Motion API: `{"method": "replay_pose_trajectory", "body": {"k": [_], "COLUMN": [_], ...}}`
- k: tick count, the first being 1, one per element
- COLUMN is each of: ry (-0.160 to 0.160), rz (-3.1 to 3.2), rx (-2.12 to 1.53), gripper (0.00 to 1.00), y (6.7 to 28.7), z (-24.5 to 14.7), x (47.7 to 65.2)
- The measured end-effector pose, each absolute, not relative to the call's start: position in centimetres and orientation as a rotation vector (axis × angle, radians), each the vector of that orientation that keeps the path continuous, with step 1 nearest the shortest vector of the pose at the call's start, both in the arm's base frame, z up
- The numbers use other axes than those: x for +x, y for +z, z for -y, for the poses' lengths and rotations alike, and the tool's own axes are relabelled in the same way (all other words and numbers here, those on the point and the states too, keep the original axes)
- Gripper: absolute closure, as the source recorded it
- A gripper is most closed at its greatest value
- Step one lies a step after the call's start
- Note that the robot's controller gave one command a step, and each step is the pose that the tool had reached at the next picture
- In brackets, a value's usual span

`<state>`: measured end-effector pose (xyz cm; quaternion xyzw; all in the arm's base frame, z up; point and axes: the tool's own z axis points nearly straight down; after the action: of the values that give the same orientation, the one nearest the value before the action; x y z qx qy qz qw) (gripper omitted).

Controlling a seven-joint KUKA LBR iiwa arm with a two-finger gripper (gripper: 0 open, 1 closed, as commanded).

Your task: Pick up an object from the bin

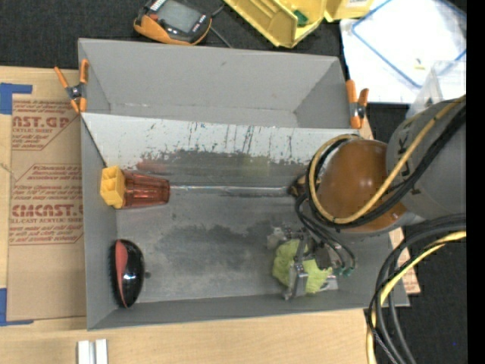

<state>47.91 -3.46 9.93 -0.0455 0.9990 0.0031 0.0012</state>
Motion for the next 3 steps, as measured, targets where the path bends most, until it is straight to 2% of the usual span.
{"method": "replay_pose_trajectory", "body": {"k": [1,2,3], "ry": [-0.007,0.012,0.012], "rz": [-3.095,-3.134,-3.134], "rx": [-0.378,-0.157,-0.156], "gripper": [0.0,1.0,1.0], "y": [7.1,7.0,7.0], "z": [13.2,11.4,11.4], "x": [49.0,48.1,48.1]}}
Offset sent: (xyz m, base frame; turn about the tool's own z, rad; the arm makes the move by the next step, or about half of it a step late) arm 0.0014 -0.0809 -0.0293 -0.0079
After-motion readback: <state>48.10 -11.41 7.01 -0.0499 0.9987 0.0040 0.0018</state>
